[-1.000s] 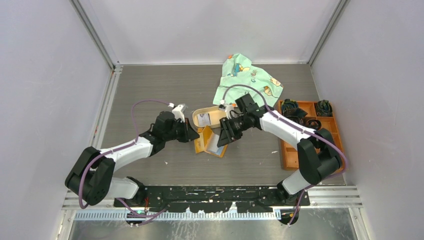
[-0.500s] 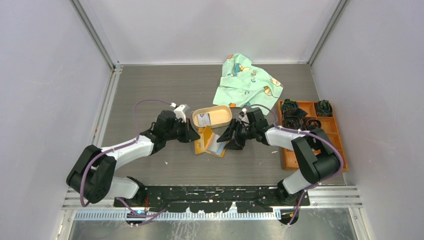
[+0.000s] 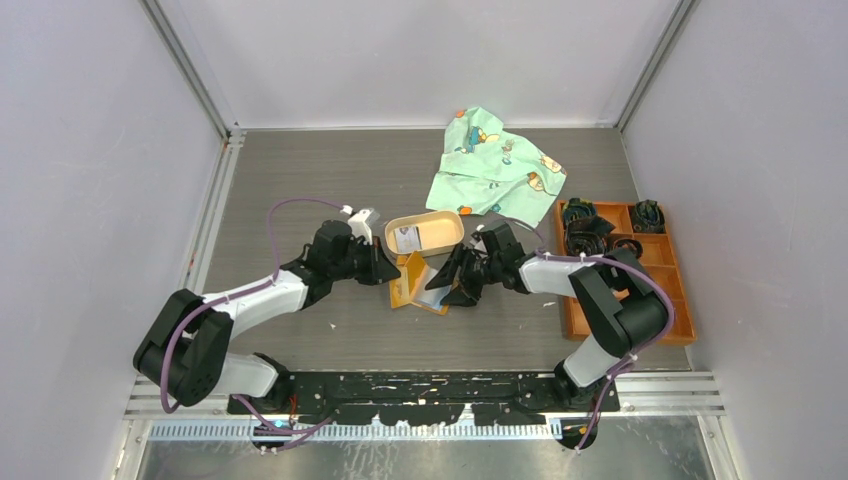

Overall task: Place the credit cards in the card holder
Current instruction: Turn over the card slot in the card holder.

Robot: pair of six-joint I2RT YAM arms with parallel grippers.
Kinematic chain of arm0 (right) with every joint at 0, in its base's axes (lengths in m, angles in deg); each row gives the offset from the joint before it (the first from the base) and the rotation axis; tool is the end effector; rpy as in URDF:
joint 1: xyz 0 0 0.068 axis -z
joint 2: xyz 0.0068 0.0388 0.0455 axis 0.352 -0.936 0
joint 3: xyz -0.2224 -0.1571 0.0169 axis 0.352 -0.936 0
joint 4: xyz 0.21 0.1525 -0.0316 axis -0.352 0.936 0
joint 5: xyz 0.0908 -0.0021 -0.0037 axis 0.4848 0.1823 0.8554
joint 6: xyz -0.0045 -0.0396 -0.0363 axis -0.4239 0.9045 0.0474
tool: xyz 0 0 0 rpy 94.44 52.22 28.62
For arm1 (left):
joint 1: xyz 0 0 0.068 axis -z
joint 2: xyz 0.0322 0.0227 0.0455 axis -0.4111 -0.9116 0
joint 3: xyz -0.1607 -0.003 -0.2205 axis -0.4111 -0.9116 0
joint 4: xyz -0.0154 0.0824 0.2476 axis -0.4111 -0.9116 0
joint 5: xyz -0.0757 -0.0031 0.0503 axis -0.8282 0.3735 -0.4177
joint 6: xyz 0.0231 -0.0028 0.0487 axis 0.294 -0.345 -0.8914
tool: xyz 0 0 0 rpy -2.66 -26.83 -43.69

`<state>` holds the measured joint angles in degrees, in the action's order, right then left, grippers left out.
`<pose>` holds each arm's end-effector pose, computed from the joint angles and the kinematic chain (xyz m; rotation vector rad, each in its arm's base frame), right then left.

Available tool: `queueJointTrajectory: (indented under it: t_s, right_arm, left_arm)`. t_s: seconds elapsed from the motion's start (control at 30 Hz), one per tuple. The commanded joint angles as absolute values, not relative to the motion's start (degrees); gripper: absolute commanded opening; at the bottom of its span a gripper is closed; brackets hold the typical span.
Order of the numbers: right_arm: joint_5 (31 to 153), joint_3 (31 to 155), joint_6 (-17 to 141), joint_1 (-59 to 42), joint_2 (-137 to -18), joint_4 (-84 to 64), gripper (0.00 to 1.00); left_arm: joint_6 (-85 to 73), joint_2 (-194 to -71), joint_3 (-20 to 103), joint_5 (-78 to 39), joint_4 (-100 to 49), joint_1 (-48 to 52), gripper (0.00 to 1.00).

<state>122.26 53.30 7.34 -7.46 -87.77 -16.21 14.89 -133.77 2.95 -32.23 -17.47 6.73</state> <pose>0.2382 0.1517 0.1321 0.4600 2.7376 1.3806 0.2243 -0.1497 0.1860 0.1984 2.2910 -1.0073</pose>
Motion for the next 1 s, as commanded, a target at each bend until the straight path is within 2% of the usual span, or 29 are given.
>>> queueJointTrajectory:
  t_s: [0.0, 0.17, 0.53, 0.9, 0.97]
  right_arm:
    - [121.65, 54.86, 5.2, -8.32, -88.34, -16.93, 0.63]
    - [122.21, 55.16, 2.43, -9.06, -89.58, -21.57, 0.63]
    - [123.94, 57.57, -0.31, -9.34, -89.83, -29.59, 0.5]
    - [122.87, 67.61, 8.34, -9.43, -95.75, -23.15, 0.5]
    - [123.02, 69.24, 9.44, -9.4, -97.57, -21.48, 0.47]
  left_arm:
    - [14.18, -132.98, 4.27, -33.29, -15.89, 6.49, 0.0]
    - [14.17, -133.33, 4.08, -33.88, -15.56, 6.42, 0.0]
    - [14.15, -133.77, 4.38, -34.11, -15.27, 6.49, 0.0]
    - [11.59, -124.46, 4.18, -33.66, -22.14, 6.49, 0.0]
    - [10.76, -122.13, 3.85, -33.74, -23.91, 6.43, 0.0]
